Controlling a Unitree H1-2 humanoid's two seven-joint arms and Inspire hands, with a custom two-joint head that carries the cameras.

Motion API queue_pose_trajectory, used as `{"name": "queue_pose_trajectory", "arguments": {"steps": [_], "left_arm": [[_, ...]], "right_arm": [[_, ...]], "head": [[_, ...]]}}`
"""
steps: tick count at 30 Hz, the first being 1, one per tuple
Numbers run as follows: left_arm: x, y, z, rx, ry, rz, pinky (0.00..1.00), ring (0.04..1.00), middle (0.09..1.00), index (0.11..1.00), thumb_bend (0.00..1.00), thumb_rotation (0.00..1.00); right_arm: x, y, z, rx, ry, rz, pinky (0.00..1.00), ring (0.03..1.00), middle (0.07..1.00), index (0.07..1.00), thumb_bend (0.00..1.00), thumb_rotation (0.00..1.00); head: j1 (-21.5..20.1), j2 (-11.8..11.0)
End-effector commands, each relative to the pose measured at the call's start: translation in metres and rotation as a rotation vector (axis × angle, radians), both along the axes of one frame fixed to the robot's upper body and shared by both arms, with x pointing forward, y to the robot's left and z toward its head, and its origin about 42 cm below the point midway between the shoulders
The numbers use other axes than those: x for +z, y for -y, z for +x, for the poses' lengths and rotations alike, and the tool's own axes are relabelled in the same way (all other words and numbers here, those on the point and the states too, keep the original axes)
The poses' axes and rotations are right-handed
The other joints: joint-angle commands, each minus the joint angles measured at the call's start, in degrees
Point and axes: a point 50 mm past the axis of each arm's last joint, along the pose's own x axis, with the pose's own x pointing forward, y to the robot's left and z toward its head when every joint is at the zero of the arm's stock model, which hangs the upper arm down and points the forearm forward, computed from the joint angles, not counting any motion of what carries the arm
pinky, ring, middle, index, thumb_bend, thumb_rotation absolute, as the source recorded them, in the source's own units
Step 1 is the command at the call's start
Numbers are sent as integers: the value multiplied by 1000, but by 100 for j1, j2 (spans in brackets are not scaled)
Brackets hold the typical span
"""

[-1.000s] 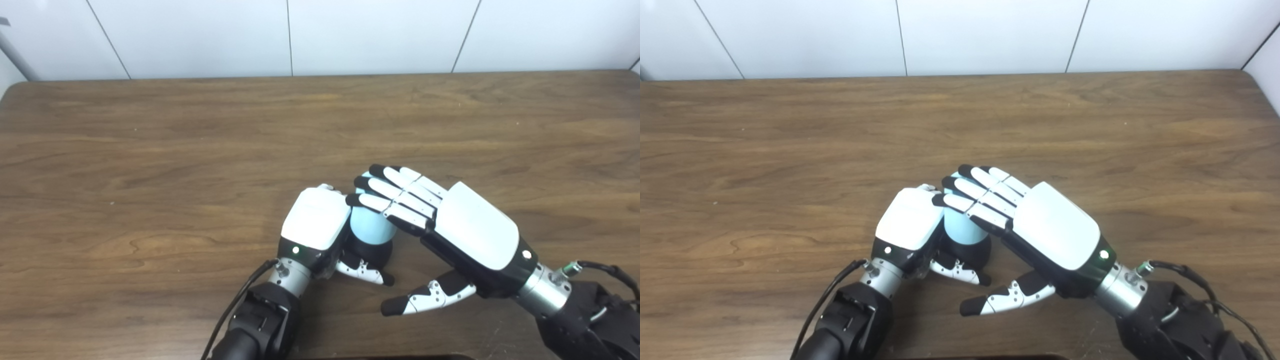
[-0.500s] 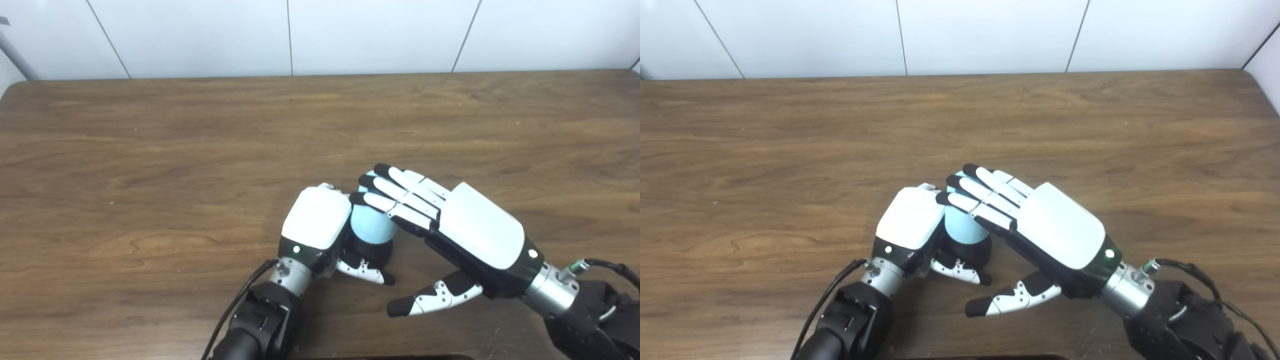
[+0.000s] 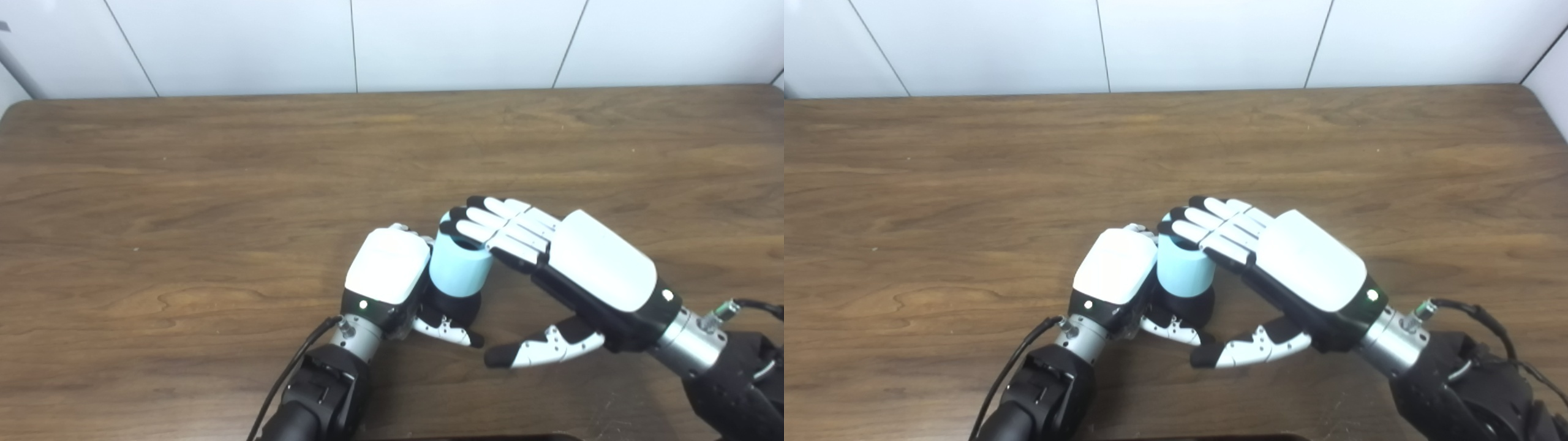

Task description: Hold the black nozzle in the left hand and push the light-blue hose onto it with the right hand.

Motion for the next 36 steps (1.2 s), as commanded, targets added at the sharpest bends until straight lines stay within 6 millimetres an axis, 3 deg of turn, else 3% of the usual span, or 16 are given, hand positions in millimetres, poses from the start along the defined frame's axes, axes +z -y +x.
{"name": "queue_pose_trajectory", "arguments": {"steps": [1,14,36], "left_arm": [[-3,-2,1,18,-6,36,752,593,517,465,522,0],[-3,2,1,22,-5,35,748,593,512,471,523,0],[0,2,-1,21,-4,36,748,594,517,467,522,0]], "right_arm": [[16,-1,-3,17,58,27,915,950,942,915,540,1000],[31,1,-3,18,86,39,885,947,948,916,539,1000],[17,-1,-3,17,12,-77,913,948,896,817,542,994]], "head": [[1,6],[8,23],[-4,54]]}}
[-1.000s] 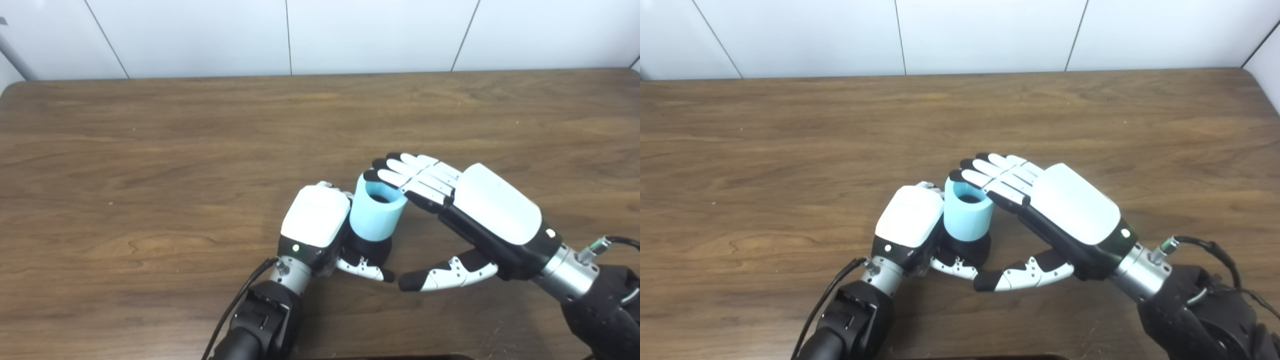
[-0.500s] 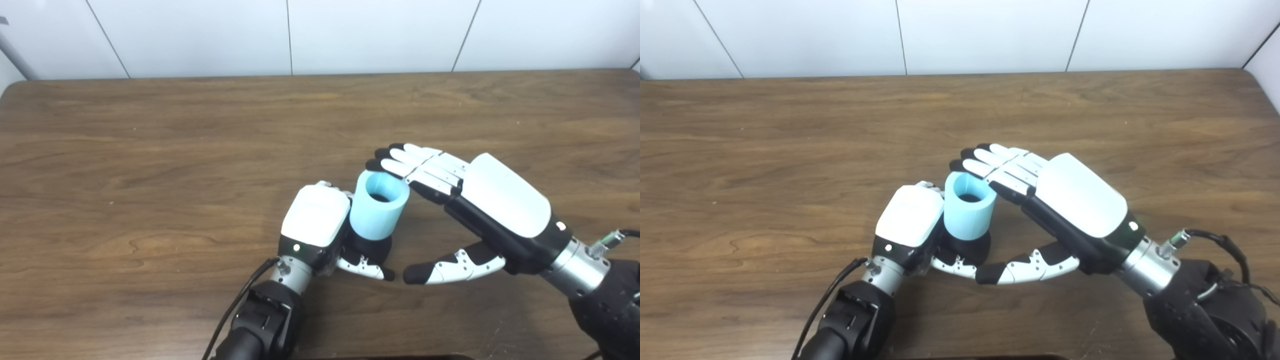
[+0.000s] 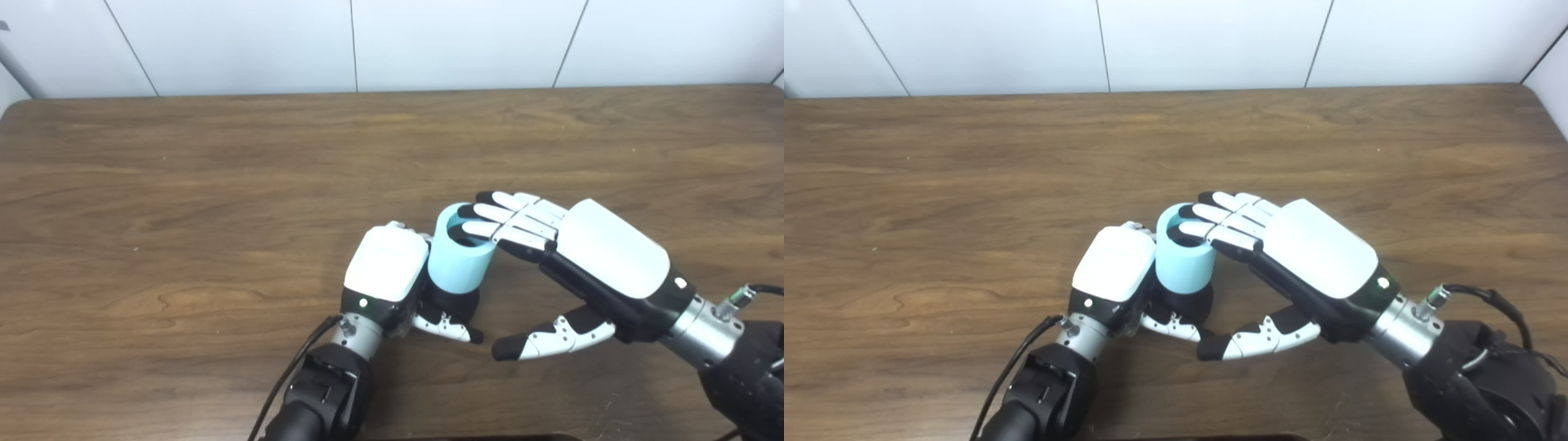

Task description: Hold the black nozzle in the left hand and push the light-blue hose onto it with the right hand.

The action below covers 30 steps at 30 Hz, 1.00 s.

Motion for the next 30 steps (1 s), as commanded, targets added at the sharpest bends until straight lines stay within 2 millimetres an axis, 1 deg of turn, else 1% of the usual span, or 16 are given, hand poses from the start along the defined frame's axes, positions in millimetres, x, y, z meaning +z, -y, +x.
{"name": "queue_pose_trajectory", "arguments": {"steps": [1,9,14,15,24,30], "left_arm": [[-1,-1,-1,6,-6,31,747,594,517,467,522,0],[-2,0,-1,8,-4,39,745,596,507,475,523,0],[-2,0,-1,8,1,40,740,592,510,472,523,0],[-2,1,-1,8,2,40,741,593,510,472,523,0],[-2,2,-1,11,-1,42,747,598,511,472,523,0],[-2,3,-1,11,-5,42,747,595,505,476,524,0]], "right_arm": [[3,-2,-2,19,23,-16,915,949,896,817,542,997],[0,-5,-3,30,12,16,923,949,909,849,533,1000],[2,-4,-5,31,6,61,925,951,912,856,549,1000],[3,-4,-4,32,9,67,921,948,911,858,549,1000],[12,0,0,26,34,84,921,949,929,886,535,1000],[18,0,4,24,72,95,914,952,929,881,521,1000]], "head": [[5,1],[5,1],[5,1],[-9,35],[-22,45],[-6,45]]}}
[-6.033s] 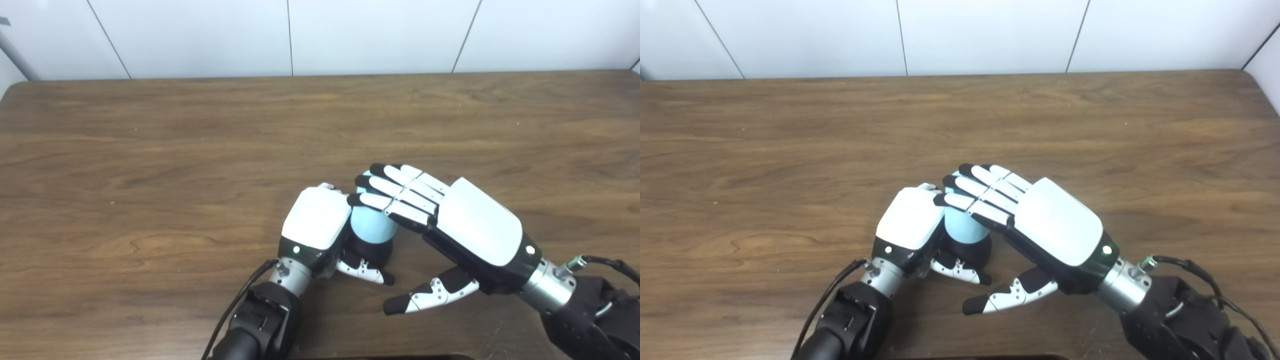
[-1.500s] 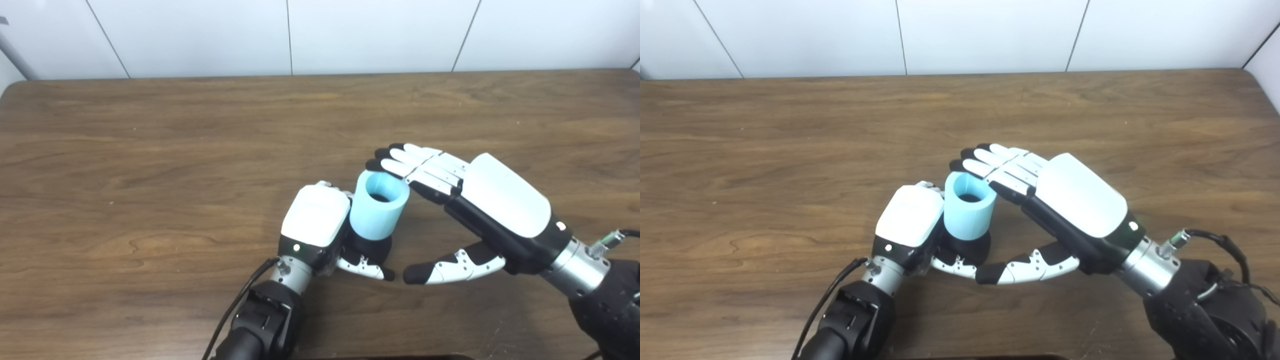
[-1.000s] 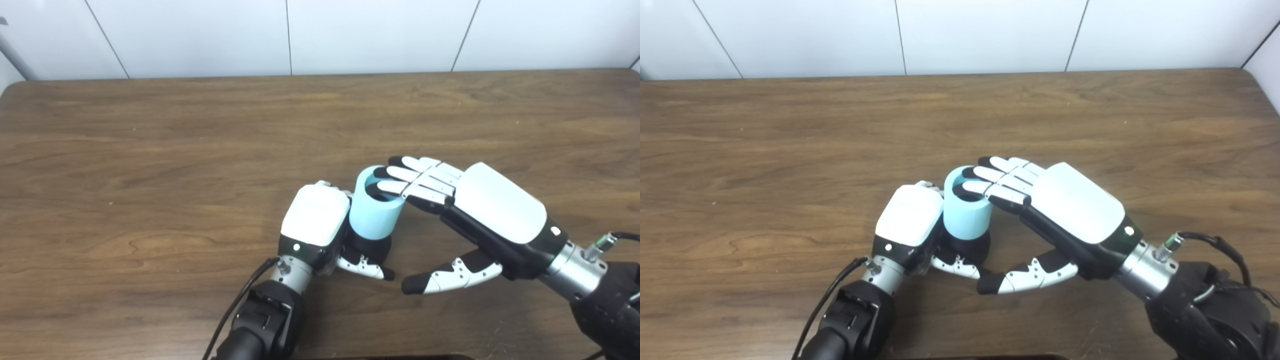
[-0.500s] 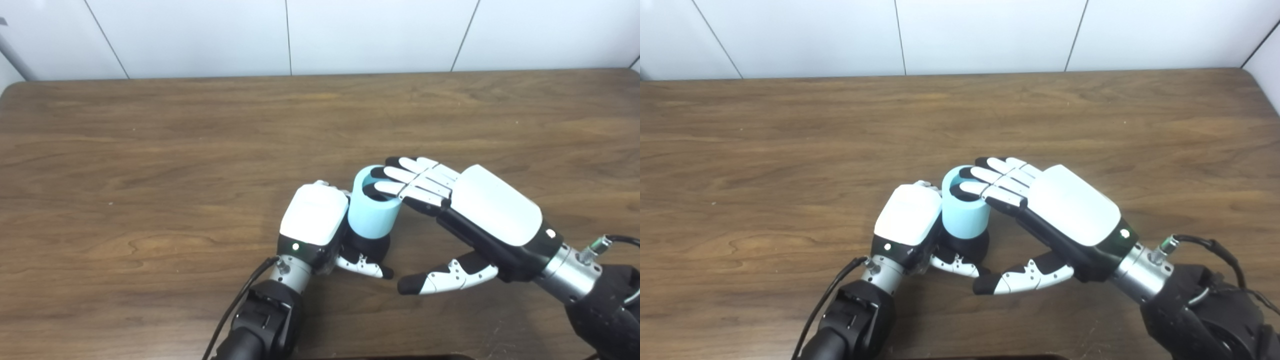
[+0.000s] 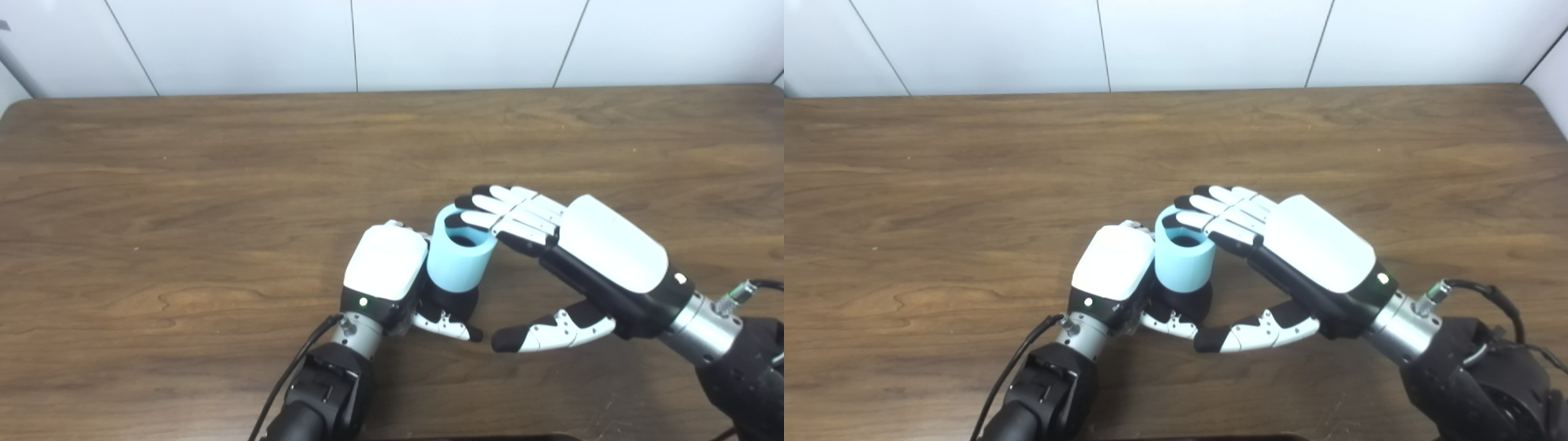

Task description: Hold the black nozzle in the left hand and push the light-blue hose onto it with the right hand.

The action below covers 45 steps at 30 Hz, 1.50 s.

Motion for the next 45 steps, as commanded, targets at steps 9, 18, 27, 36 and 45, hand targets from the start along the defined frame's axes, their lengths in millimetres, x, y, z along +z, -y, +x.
{"name": "queue_pose_trajectory", "arguments": {"steps": [9,18,27,36,45], "left_arm": [[-3,1,0,10,-10,34,746,597,508,474,524,0],[-2,0,0,10,-10,31,743,591,507,475,524,0],[-2,-1,0,8,-16,46,754,603,529,458,520,0],[-1,-2,1,3,-16,42,744,592,519,466,522,0],[0,-2,0,8,-14,28,749,593,515,469,522,0]], "right_arm": [[13,0,-3,6,68,2,900,940,911,868,529,1000],[6,-1,-4,8,46,-27,883,924,905,874,532,1000],[-4,-7,-6,23,25,-76,885,899,886,841,509,931],[-15,-9,-6,19,5,-107,882,889,879,823,513,904],[-25,-7,-7,10,-25,-131,869,874,870,805,518,912]], "head": [[-19,2],[-13,30],[-11,35],[-19,39],[-21,68]]}}
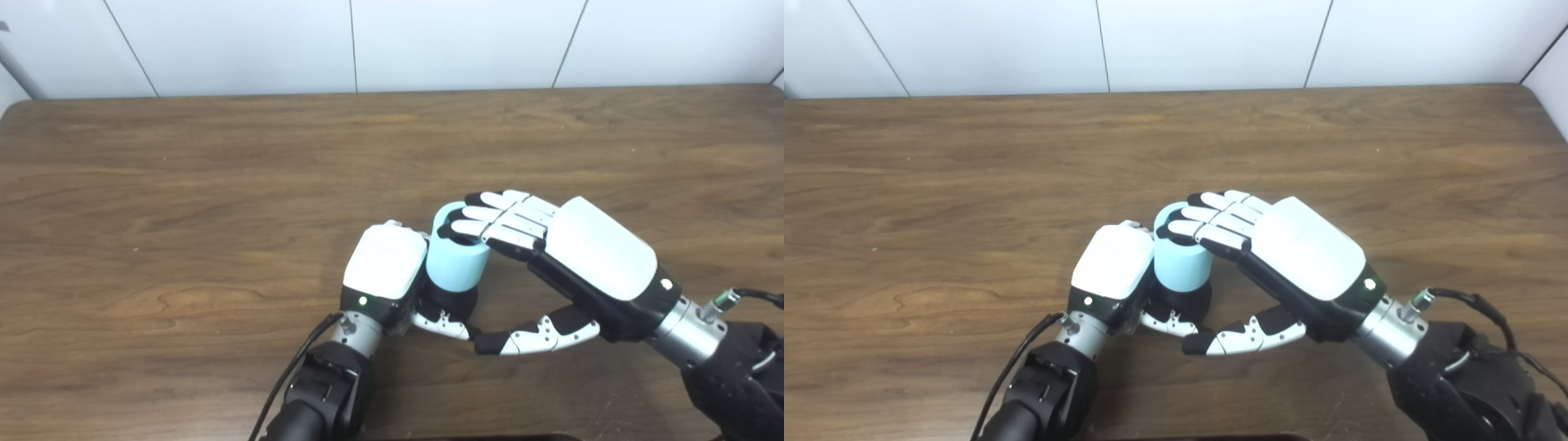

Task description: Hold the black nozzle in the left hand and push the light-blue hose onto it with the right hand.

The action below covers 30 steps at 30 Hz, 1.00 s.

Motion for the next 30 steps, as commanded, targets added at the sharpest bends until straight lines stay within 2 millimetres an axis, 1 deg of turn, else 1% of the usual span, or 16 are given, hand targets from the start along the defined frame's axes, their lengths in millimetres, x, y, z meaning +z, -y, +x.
{"name": "queue_pose_trajectory", "arguments": {"steps": [1,8,17,23,30], "left_arm": [[0,-1,-1,4,-5,24,749,592,513,471,522,0],[1,-1,-2,0,-1,29,746,594,516,470,522,0],[3,-1,-2,1,-2,32,747,598,517,468,522,0],[4,-2,-3,3,-9,28,755,602,523,464,521,0],[5,-2,-4,2,-14,28,759,606,527,460,521,0]], "right_arm": [[-11,3,-3,14,-63,-63,870,872,869,803,517,909],[-17,6,-6,6,-95,-83,890,879,863,801,530,910],[-27,6,-10,4,-126,-106,888,881,856,802,544,877],[-34,6,-13,1,-145,-115,886,879,853,806,560,881],[-40,6,-17,-6,-178,-139,898,884,859,827,545,898]], "head": [[-3,7],[-17,57],[-23,87],[-23,110],[-38,134]]}}
